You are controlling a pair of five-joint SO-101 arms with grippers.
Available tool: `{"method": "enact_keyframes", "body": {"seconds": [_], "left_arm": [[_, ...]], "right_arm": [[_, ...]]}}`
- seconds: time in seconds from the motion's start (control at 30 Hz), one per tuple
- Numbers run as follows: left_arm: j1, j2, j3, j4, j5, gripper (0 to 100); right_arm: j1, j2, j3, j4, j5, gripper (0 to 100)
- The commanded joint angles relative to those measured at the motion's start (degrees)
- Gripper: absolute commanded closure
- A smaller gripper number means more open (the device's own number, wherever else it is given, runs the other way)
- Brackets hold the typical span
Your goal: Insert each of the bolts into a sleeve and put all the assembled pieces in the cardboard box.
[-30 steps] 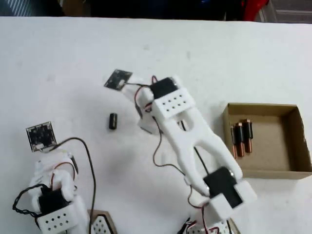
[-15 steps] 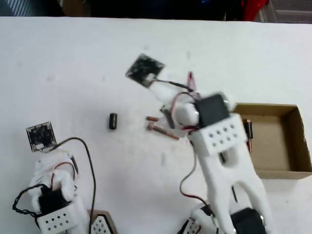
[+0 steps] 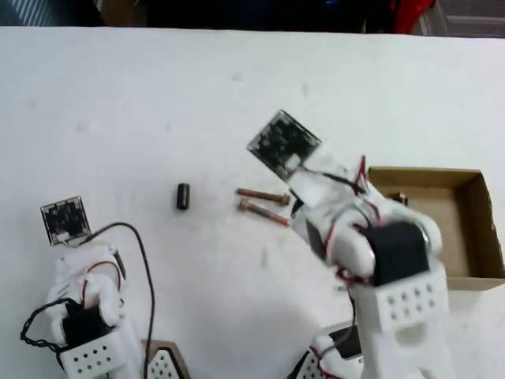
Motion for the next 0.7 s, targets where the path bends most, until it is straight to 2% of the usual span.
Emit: {"method": "enact_keyframes", "body": {"seconds": [0.0,0.1,0.17,0.37,0.53,0.67], "left_arm": [[0.8,-0.6,-0.2,-1.6,-1.8,98],[0.8,-0.6,-0.2,-0.2,-9.5,98],[0.8,-0.6,-0.2,0.7,-12.1,98],[0.8,-0.6,-0.3,0.4,-10.1,98],[1.3,-0.6,-0.3,0.8,-10.6,98],[8.0,-0.6,-0.2,2.6,-19.6,98]], "right_arm": [[0.7,-8.1,4.4,-0.1,-0.6,98.1],[0.7,-12.5,8.5,-0.5,-0.6,98.1],[1.6,-15.5,10.9,-0.7,-0.7,98.1],[9.0,-22.6,18.7,-10.3,-8.8,98.1],[10.9,-24.6,28.0,-18.3,-9.4,98.1],[11.0,-24.7,34.1,-23.4,-9.5,98.1]]}}
